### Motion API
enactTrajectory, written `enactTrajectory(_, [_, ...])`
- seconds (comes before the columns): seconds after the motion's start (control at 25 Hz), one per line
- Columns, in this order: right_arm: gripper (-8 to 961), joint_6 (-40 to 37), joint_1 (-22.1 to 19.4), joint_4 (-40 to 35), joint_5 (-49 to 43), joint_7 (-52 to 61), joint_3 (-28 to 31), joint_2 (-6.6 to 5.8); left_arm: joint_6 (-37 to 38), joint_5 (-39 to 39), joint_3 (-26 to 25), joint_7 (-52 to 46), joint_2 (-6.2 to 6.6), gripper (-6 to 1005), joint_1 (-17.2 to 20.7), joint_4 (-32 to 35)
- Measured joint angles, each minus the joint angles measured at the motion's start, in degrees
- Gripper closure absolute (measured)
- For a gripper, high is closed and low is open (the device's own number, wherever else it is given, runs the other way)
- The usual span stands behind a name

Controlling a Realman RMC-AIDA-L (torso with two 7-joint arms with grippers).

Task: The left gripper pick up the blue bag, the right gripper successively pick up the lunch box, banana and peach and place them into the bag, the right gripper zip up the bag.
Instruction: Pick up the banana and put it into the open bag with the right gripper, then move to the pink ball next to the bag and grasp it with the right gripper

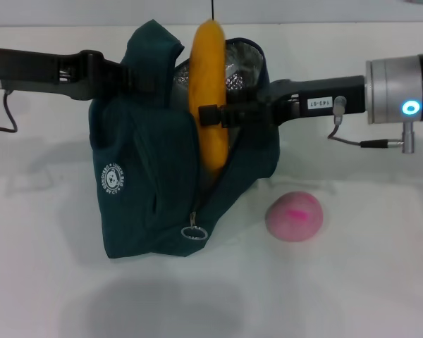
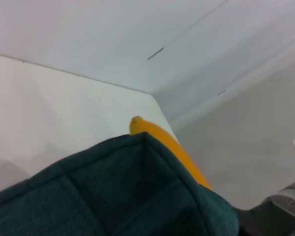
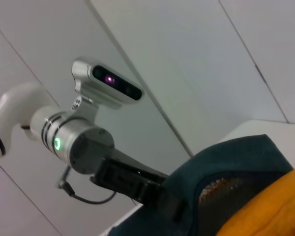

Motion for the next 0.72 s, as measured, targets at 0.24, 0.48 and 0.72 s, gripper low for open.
enactTrajectory(0.24, [247,-1.67,0.68,-3.79,-4.51,3.49,1.76,-0.45,-0.08,-0.02,-0.03,-0.13,0.02,957,-0.03,0.00])
enactTrajectory(0.48, [247,-1.72,2.88,-8.99,-12.69,9.04,2.39,-1.15,-0.19,-0.03,-0.03,-0.25,0.02,957,-0.22,0.00])
enactTrajectory(0.72, [247,-3.56,6.49,-10.30,-18.48,11.57,3.90,-0.78,-0.23,-0.03,-0.02,-0.26,0.02,957,-0.33,0.00])
